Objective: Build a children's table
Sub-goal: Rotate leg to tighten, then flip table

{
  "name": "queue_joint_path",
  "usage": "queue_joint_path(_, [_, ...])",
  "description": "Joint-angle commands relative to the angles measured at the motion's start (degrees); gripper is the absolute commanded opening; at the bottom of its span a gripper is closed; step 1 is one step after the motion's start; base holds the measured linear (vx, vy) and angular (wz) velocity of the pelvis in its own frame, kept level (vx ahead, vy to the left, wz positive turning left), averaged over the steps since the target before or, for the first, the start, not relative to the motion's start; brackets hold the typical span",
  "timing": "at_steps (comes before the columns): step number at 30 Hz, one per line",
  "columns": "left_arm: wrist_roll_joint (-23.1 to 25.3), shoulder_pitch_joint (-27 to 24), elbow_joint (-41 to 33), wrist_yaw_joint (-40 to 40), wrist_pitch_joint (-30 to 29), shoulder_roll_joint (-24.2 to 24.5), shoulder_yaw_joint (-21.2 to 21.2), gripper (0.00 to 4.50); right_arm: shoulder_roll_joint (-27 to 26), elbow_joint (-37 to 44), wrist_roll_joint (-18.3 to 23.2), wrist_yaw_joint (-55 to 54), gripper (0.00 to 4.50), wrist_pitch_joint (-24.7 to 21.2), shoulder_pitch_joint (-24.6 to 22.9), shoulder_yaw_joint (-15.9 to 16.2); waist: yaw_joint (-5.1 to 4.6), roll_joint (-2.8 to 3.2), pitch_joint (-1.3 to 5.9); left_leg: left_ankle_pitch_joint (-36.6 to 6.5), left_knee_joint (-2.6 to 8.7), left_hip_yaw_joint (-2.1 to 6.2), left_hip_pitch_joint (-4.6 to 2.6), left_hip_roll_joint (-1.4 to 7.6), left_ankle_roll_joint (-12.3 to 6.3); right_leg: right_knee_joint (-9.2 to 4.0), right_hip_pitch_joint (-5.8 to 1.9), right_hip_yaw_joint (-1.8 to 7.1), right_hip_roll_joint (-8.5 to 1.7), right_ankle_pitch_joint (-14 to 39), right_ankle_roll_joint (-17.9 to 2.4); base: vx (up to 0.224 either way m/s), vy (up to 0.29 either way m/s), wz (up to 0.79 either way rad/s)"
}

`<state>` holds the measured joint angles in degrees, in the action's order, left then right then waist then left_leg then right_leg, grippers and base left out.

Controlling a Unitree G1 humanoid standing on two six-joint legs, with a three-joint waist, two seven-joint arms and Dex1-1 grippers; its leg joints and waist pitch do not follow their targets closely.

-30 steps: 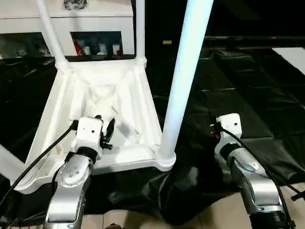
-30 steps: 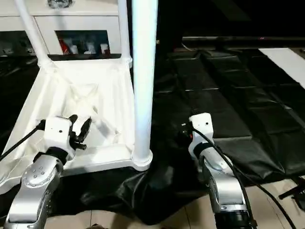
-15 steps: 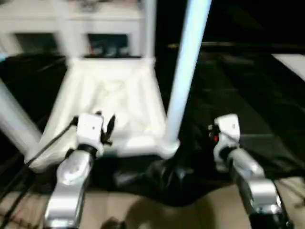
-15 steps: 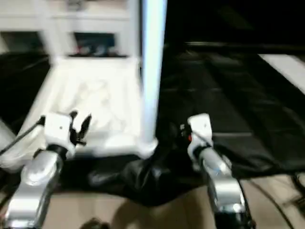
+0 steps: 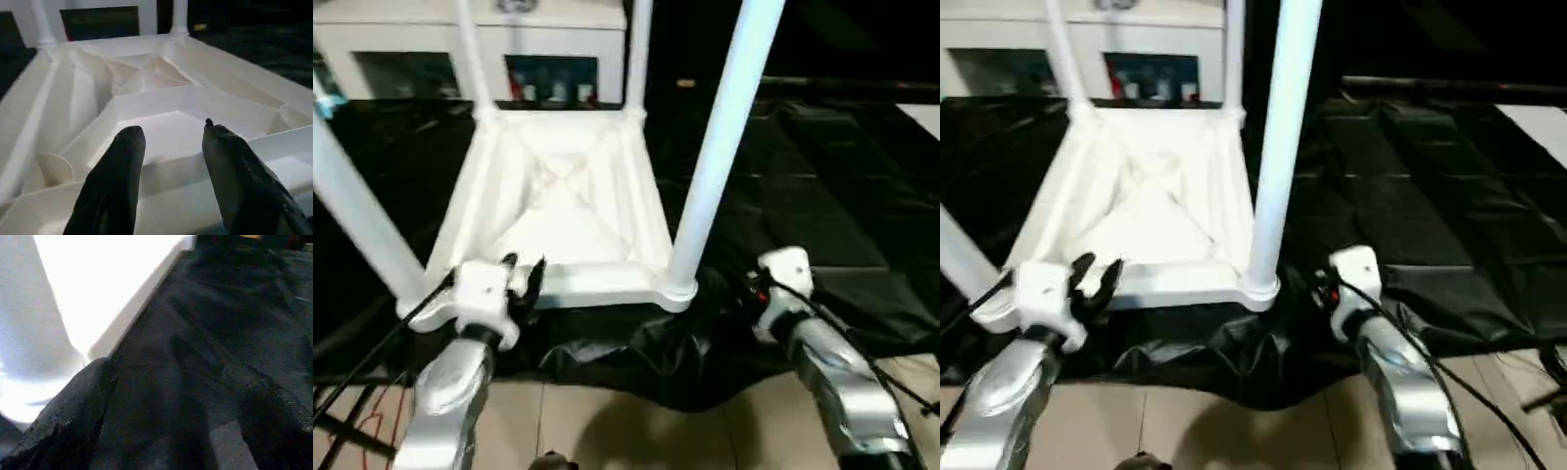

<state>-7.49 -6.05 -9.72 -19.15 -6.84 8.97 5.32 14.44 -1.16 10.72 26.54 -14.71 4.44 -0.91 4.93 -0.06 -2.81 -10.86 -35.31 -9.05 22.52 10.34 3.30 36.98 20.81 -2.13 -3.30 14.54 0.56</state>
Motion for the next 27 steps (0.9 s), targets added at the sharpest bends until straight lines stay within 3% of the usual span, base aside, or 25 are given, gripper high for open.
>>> queue_joint_path(1, [-3.2, -1.8, -2.3, -5.2, 0.4, 1.7, -0.1, 2.24, 1.5, 3.1, 2.5, 4.3, 3.93, 0.6, -0.4, -0.5, 0.03, 0.02, 2.95, -11.6, 5.3, 1.22, -0.82, 2.96, -1.06, -4.69, -1.68, 2.46, -4.42, -1.8, -9.1, 0.0, 0.0, 0.0])
queue_joint_path(2, [-5.4, -3.6, -3.7, -9.5, -1.2, 3.9, -0.4, 2.24, 2.7, 4.5, 3.7, 7.1, 3.93, 0.5, -1.0, -0.2, -0.15, -0.05, 2.83, -11.7, 5.35, 1.13, -0.73, 2.92, -1.33, -4.71, -1.53, 2.46, -4.28, -1.4, -9.0, 0.0, 0.0, 0.0])
queue_joint_path(3, [-10.0, -6.5, -6.1, -15.1, -5.9, 7.4, 0.8, 2.52, 4.7, 6.7, 6.3, 11.7, 3.93, -1.0, -1.7, 0.2, -0.18, -0.38, 2.88, -11.8, 5.09, 0.9, -0.99, 2.79, -2.07, -4.73, -1.45, 2.55, -4.36, -0.3, -9.1, 0.0, 0.0, 0.0])
queue_joint_path(5, [-12.9, -8.3, -7.8, -18.1, -10.0, 9.8, 2.0, 2.58, 6.2, 7.8, 7.4, 14.6, 3.93, -1.7, -1.9, 0.7, -0.11, -0.19, 2.56, -12.2, 5.29, 0.8, -1.04, 2.8, -2.65, -4.98, -1.18, 2.62, -4.24, 1.5, -9.1, 0.0, 0.0, 0.0])
queue_joint_path(6, [-15.4, -10.6, -9.1, -21.0, -12.6, 12.8, 3.7, 2.58, 7.6, 7.7, 7.0, 16.8, 3.93, -1.0, -1.5, 1.9, -0.16, -0.26, 2.36, -13.9, 5.35, 0.58, -1.47, 2.75, -2.3, -5.4, -0.83, 2.64, -4.2, 6.2, -9.4, 0.0, 0.0, 0.0])
queue_joint_path(7, [-15.4, -10.6, -9.1, -21.0, -12.6, 12.8, 3.7, 2.77, 7.6, 7.7, 7.0, 16.8, 3.93, -1.0, -1.5, 1.9, -0.13, -0.13, 2.08, -15.3, 5.63, 0.49, -1.53, 2.78, -1.79, -5.81, -0.59, 2.73, -4.17, 9.9, -9.2, 0.0, 0.0, 0.0])
queue_joint_path(8, [-16.1, -11.7, -9.1, -22.2, -13.3, 14.7, 4.9, 2.77, 7.9, 7.1, 6.2, 16.9, 3.93, -0.4, -1.0, 2.4, -0.21, -0.55, 1.99, -15.9, 5.7, 0.44, -1.57, 2.79, -1.49, -5.99, -0.54, 2.73, -4.18, 11.6, -9.0, 0.0, 0.0, 0.0])
queue_joint_path(9, [-14.9, -13.3, -7.8, -24.0, -12.5, 18.0, 6.8, 2.91, 7.0, 5.0, 5.3, 15.9, 3.93, 0.4, 0.9, 2.9, -0.07, -0.21, 1.99, -16.9, 5.73, 0.49, -1.88, 2.71, -0.91, -6.2, -0.11, 2.79, -4.22, 14.8, -8.5, 0.0, 0.0, 0.0])
queue_joint_path(11, [-14.6, -14.1, -7.2, -24.6, -12.4, 19.7, 7.5, 3.09, 6.5, 4.0, 5.1, 15.4, 3.93, 0.7, 1.8, 3.1, -0.38, -0.27, 1.91, -17.3, 6.01, 0.57, -1.62, 2.76, -0.31, -6.23, -0.32, 2.78, -4.2, 16.3, -7.9, 0.0, 0.0, 0.0])
queue_joint_path(12, [-14.4, -14.9, -7.1, -24.9, -12.8, 20.8, 8.2, 3.23, 5.9, 3.0, 4.5, 14.9, 3.93, 1.4, 2.6, 3.4, -0.12, -0.59, 1.9, -17.3, 6.18, 0.61, -1.78, 2.97, 0.17, -6.22, -0.21, 2.75, -4.27, 17.1, -7.4, 0.0, 0.0, 0.0])
queue_joint_path(13, [-14.0, -15.9, -6.8, -24.5, -12.8, 22.0, 9.8, 3.23, 4.9, 1.4, 3.6, 13.8, 3.93, 2.3, 3.9, 3.7, -0.31, -0.39, 1.79, -18.4, 6.15, 0.46, -2.12, 2.99, 0.7, -6.29, 0.23, 2.84, -4.21, 17.4, -7.7, 0.0, 0.0, 0.0])
queue_joint_path(14, [-13.7, -16.5, -6.7, -24.5, -12.5, 22.8, 11.0, 3.36, 4.1, 0.3, 3.5, 13.2, 3.93, 2.5, 4.7, 3.8, -0.29, -0.67, 1.79, -18.9, 6.27, 0.51, -2.03, 3.01, 1.08, -6.2, 0.25, 2.84, -4.26, 17.7, -7.7, 0.0, 0.0, 0.0])
queue_joint_path(16, [-15.0, -17.7, -7.2, -25.4, -13.6, 24.5, 13.5, 3.44, 3.2, -0.6, 4.2, 13.3, 3.93, 2.0, 5.8, 3.9, -0.28, -0.38, 2.03, -19.6, 6.43, 0.56, -2.36, 3.16, 2.02, -6.03, 0.35, 2.81, -4.03, 15.6, -7.6, 0.0, 0.0, 0.0])
queue_joint_path(19, [-17.2, -20.0, -7.8, -27.7, -16.2, 27.5, 16.6, 3.68, 2.5, -1.6, 4.6, 14.8, 3.93, 2.1, 6.9, 5.1, -0.24, -0.92, 2.09, -18.6, 6.44, 0.4, -2.23, 3.04, 1.65, -5.66, 0.17, 2.76, -3.83, 11.4, -8.1, 0.0, 0.0, 0.0])
queue_joint_path(21, [-17.5, -21.1, -7.3, -28.4, -16.3, 29.2, 18.9, 3.91, 1.7, -3.0, 4.5, 15.4, 3.93, 2.6, 8.0, 6.1, -0.3, -0.58, 2.17, -18.6, 6.51, 0.43, -2.3, 3.11, 1.63, -5.53, 0.22, 2.77, -3.82, 10.1, -8.3, 0.0, 0.0, 0.0])
queue_joint_path(27, [-15.0, -17.7, -4.4, -24.2, -14.2, 29.9, 21.4, 4.41, -0.8, -9.2, 2.7, 14.3, 3.93, 4.8, 11.4, 7.0, -0.21, -0.7, 2.32, -18.6, 6.44, 0.25, -2.54, 3.1, 2.3, -5.3, 0.15, 2.81, -3.9, 7.5, -9.1, 0.0, 0.0, 0.0])
